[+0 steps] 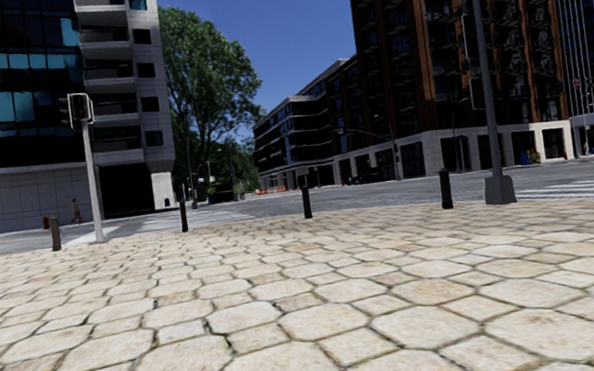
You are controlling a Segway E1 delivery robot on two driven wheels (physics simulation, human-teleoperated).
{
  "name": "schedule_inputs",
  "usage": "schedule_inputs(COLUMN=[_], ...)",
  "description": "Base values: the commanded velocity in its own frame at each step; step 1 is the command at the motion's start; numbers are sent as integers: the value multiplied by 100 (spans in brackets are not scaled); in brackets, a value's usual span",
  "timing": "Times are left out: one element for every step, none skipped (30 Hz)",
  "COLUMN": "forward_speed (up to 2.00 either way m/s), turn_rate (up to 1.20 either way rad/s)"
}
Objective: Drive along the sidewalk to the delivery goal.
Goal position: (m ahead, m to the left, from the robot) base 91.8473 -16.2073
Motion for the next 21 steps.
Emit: schedule_inputs(forward_speed=[200,200,200,200,200,200,200,200,200,200,200,200,200,200,200,200,200,200,200,200,200], turn_rate=[-52,-52,-52,-52,-52,-52,-52,-52,-52,-52,-52,-52,-52,-52,-52,-52,-52,-52,-52,-52,-52])
